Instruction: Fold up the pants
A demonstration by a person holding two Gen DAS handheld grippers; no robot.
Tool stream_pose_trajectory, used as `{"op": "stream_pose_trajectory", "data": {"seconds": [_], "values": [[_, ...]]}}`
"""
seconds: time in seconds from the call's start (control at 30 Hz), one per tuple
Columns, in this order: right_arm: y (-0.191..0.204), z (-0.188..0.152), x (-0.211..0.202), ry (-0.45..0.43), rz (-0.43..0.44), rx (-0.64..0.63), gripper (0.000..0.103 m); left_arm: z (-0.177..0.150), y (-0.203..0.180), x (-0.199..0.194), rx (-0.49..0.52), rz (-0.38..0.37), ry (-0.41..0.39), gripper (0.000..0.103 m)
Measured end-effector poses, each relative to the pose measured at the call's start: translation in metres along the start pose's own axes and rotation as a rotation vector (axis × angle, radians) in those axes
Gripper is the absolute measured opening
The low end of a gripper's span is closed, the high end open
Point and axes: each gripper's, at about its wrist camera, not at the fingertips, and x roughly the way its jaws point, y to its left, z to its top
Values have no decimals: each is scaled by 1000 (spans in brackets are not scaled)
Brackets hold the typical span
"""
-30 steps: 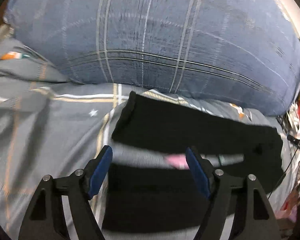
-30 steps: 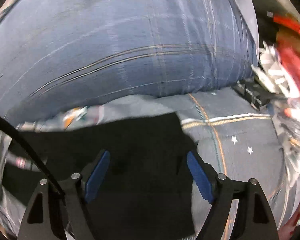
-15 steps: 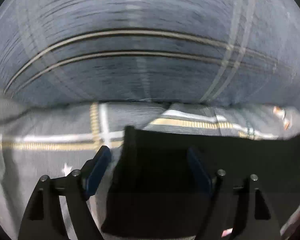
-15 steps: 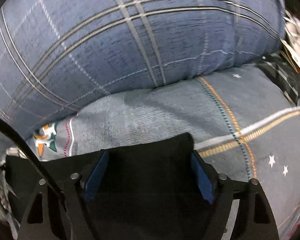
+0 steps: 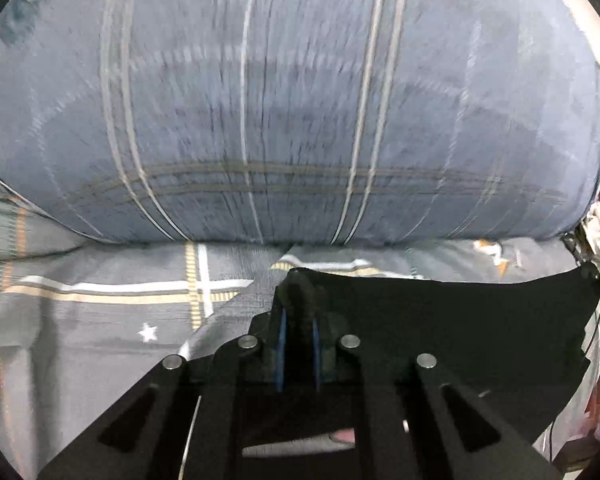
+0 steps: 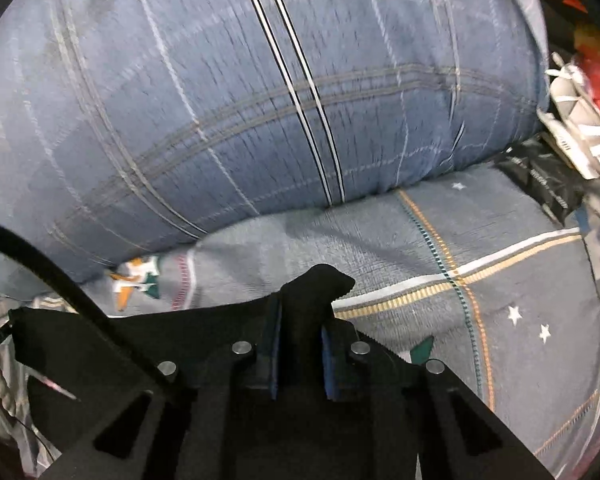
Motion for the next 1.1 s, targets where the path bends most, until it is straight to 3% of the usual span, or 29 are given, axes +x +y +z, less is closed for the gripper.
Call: {"op": "stream_pose_trajectory", "data": {"seconds": [0.2, 0.43, 0.57, 0.73, 0.8, 0.87, 0.93, 1.0, 1.1], "values": [[-8, -32, -47, -80, 73, 13, 17, -26, -9, -66, -2, -20, -133, 8], [-41, -114, -81, -85, 182, 66, 15, -126, 1, -131, 6, -10, -210, 8], [-63, -177, -72, -16, 199, 108, 15, -189, 12, -137, -14, 4, -155, 12], [-94, -221, -62, 25, 187, 227, 15, -242, 57, -144, -190, -29, -92, 12], [-107, -231, -69, 7, 193, 279, 15, -250, 74, -155, -260, -49, -100, 12], [-118, -234, -77, -6, 178, 318, 18, -251, 84, -163, -317, -100, -98, 19], [-121, -233, -82, -21, 178, 332, 23, -249, 87, -162, -353, -136, -94, 44], [-121, -230, -89, -42, 197, 351, 41, -248, 83, -157, -380, -183, -82, 48], [-120, -227, -97, -62, 245, 365, 47, -233, 67, -134, -387, -258, -25, 51]]}}
